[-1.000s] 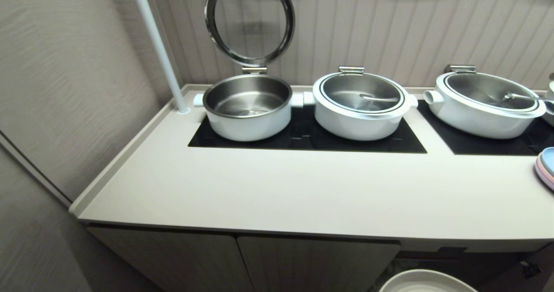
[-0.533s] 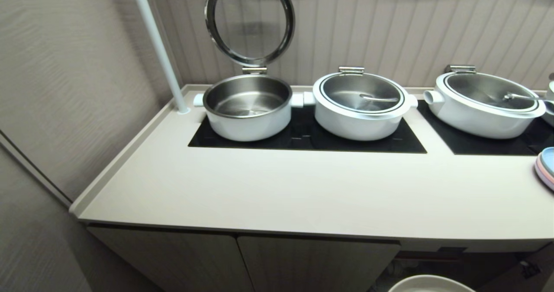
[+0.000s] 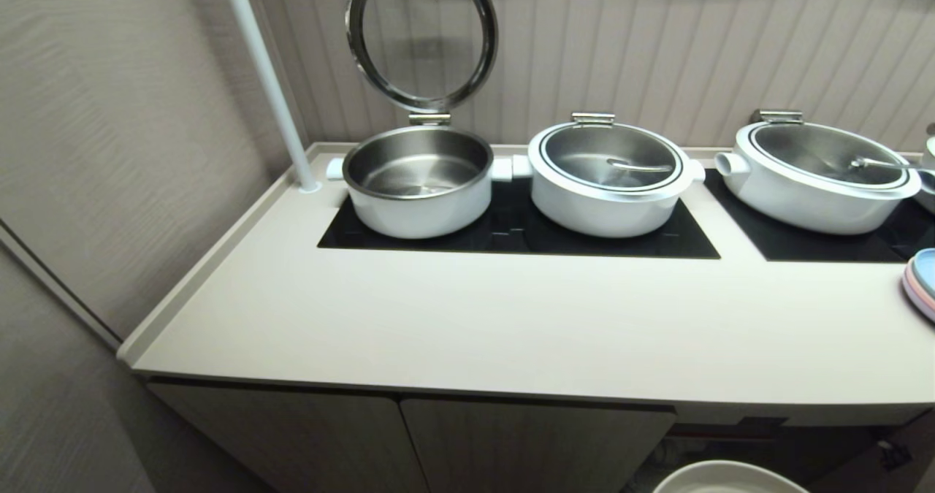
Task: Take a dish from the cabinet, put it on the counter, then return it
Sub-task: Put it back into the cabinet
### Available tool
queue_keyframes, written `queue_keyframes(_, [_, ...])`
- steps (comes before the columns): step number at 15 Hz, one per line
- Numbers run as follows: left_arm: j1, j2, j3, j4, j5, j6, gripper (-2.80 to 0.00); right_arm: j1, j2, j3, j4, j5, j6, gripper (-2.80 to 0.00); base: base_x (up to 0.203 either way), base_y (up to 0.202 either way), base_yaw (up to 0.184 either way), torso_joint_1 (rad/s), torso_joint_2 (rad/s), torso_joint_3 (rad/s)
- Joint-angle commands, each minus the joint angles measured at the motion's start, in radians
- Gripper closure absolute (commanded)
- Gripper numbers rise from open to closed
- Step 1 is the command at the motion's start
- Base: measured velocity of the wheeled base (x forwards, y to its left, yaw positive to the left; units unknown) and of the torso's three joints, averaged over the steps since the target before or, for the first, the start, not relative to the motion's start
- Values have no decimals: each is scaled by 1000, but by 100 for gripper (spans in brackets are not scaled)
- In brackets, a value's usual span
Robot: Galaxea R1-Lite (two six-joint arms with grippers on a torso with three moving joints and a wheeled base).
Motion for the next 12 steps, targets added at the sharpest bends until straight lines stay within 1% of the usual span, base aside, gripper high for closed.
queue_keyframes(1, [0,0,0,0,0,0,0,1,0,3,3,1,3,0,0,0,0,0,0,0])
queue_keyframes(10, [0,0,0,0,0,-1,0,5,-8,18,1,4,8,0,0,0,0,0,0,0])
queue_keyframes(12, [0,0,0,0,0,-1,0,17,-8,18,0,4,22,0,0,0,0,0,0,0])
